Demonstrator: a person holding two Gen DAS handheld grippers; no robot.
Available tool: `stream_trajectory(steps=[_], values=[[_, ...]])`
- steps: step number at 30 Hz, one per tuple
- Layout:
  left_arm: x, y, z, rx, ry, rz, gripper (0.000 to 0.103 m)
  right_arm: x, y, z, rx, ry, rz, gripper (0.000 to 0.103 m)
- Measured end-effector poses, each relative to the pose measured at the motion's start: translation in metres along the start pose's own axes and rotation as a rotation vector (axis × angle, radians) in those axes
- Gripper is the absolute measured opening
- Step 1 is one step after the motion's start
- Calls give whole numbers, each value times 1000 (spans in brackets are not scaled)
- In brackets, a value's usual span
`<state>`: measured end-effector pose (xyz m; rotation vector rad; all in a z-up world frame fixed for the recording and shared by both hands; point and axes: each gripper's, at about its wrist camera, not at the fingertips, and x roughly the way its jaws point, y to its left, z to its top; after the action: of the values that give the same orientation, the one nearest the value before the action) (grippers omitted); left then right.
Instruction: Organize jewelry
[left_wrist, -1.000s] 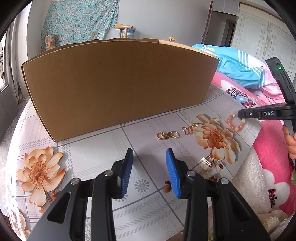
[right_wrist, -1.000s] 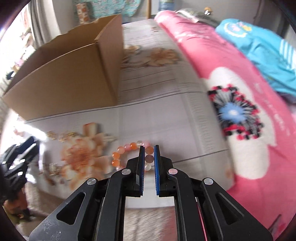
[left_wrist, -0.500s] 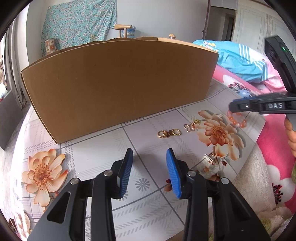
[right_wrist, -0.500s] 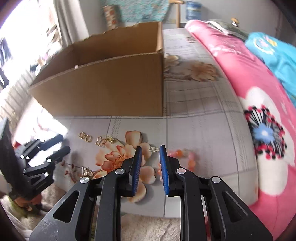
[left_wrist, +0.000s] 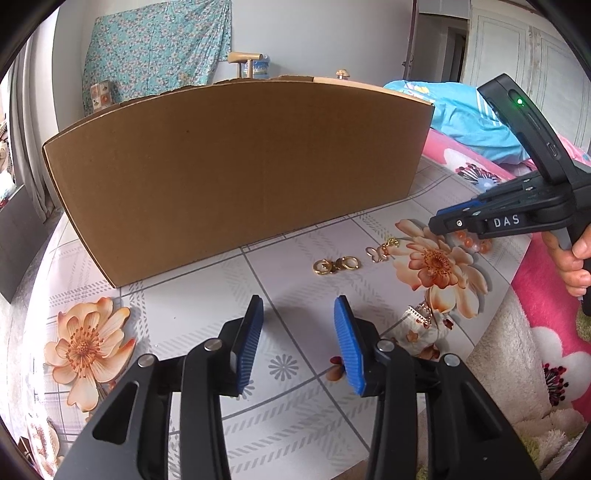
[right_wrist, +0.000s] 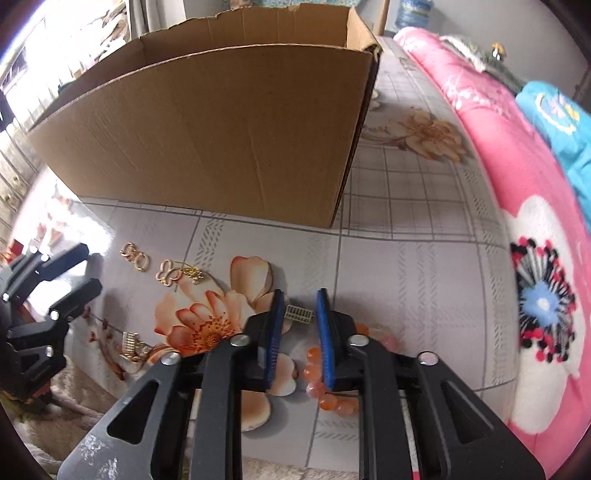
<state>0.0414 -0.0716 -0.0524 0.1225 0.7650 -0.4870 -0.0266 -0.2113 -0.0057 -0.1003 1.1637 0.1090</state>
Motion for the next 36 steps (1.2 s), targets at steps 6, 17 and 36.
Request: stream_trajectory(steps=[6,17,36], values=[[-4,5,-3,-32,-4,-22,39,0,8,-4,48,-2,103,12],[-14,-38,-2,79,-4,-167,39,-9,11,-15,116,-91,272,18],[8,-56,5,145,83,-46,6,-32,-7,-57,195,-186,307,19]])
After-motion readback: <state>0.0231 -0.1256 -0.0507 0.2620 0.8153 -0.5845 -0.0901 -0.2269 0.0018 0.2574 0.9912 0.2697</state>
